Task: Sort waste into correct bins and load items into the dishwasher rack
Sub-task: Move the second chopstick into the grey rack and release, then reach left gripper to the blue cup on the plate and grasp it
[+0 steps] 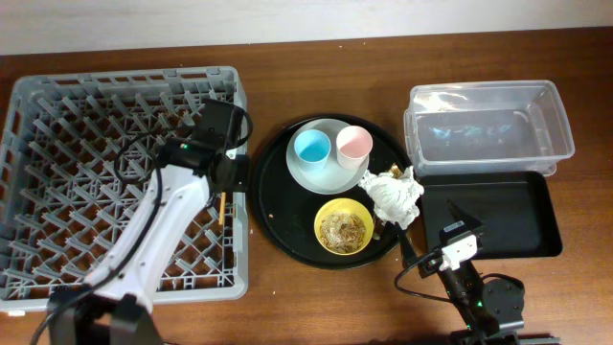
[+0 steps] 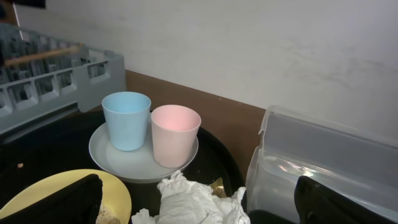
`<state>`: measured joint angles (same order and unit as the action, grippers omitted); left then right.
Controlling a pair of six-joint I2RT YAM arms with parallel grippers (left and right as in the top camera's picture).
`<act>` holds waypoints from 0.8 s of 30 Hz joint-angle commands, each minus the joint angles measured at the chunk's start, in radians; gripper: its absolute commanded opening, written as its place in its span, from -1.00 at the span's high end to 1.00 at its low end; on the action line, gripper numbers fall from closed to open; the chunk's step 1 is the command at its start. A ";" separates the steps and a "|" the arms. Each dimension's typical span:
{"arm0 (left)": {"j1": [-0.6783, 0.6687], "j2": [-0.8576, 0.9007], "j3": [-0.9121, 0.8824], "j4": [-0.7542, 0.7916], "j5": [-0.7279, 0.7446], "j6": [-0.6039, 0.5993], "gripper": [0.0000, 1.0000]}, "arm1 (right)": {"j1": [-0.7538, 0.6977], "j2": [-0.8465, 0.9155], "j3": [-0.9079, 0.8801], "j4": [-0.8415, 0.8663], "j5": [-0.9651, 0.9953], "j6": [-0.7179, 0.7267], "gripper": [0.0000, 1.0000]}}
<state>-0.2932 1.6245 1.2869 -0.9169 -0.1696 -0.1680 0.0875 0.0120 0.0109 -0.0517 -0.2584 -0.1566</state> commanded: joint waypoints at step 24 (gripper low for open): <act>-0.120 -0.087 0.082 0.186 0.377 -0.058 0.35 | -0.004 -0.006 -0.005 -0.004 0.005 0.008 -0.97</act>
<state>-0.3267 1.5410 1.3510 -0.7918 0.1246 -0.2314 0.0875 0.0120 0.0109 -0.0517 -0.2584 -0.1566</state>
